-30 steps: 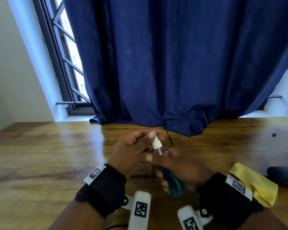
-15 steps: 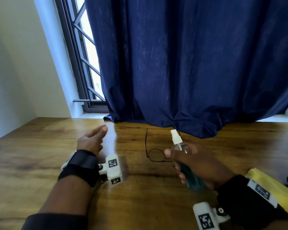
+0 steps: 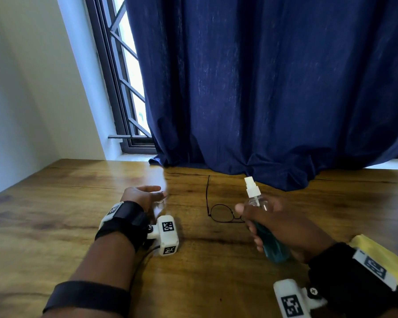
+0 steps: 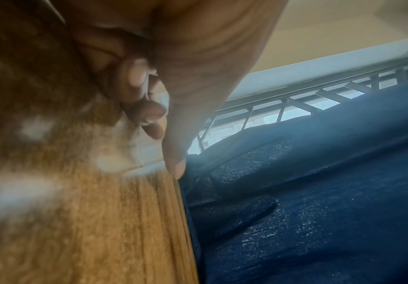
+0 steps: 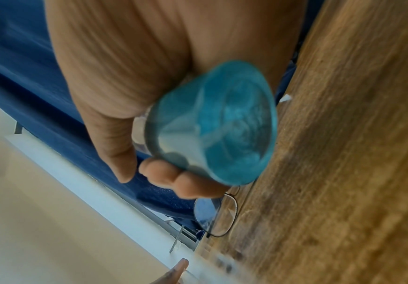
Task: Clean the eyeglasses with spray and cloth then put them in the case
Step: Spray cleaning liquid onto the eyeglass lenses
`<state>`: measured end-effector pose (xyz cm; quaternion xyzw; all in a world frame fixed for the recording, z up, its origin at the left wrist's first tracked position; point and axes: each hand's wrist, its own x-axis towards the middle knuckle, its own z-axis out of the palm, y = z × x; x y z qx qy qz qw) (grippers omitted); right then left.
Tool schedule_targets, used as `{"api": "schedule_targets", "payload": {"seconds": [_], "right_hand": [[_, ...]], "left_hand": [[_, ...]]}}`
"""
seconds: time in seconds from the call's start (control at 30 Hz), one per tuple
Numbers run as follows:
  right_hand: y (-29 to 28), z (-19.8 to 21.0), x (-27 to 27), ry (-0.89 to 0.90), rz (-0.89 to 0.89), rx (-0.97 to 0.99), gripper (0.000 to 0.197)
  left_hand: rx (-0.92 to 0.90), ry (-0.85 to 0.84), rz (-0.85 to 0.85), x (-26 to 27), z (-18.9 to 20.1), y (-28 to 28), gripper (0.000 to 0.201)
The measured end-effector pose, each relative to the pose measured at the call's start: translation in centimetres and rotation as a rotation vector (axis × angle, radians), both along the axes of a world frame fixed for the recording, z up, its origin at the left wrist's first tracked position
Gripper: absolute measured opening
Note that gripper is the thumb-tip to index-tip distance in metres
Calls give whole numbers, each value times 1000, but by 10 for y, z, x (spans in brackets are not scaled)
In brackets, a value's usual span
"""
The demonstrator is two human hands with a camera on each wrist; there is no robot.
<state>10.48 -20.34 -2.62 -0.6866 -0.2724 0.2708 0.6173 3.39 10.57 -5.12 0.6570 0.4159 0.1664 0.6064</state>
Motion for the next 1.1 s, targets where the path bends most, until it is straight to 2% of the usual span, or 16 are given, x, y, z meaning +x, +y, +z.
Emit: {"api": "schedule_targets", "payload": {"seconds": [0.13,0.23,0.33,0.47,0.5,0.6,0.67,0.77,0.83,0.9,1.0,1.1], "right_hand": [[-1,-1,3,25,-14,-3,34],[-1,-3,8,68,-67,53,34],[-2,-6,17,111,-152,172,34],[-2,-11,30,252,-205,333,29],[-3,-12,32,271,-210,371,30],[-4,-13,35,276,-224,440,25],[-5,-12,36,267,-232,468,22],[-7,-11,39,239,-222,509,40],[-9,-10,39,217,-193,541,48],[-10,-7,38,217,-151,582,48],[-12,-3,37,268,-57,663,45],[-16,2,36,335,38,746,46]], "left_hand": [[36,-27,6,0,0,0,48],[225,-44,7,3,7,-10,63],[374,-122,-147,9,17,-35,59],[587,-154,-499,15,29,-86,42],[661,-119,-571,21,28,-98,45],[971,105,-745,40,19,-123,70],[1066,313,-812,49,16,-135,71],[1056,493,-772,53,17,-150,43],[1050,492,-771,57,13,-153,33],[1049,442,-762,57,10,-153,22],[906,290,-747,55,8,-146,10],[759,-45,-603,49,14,-137,10]]}}
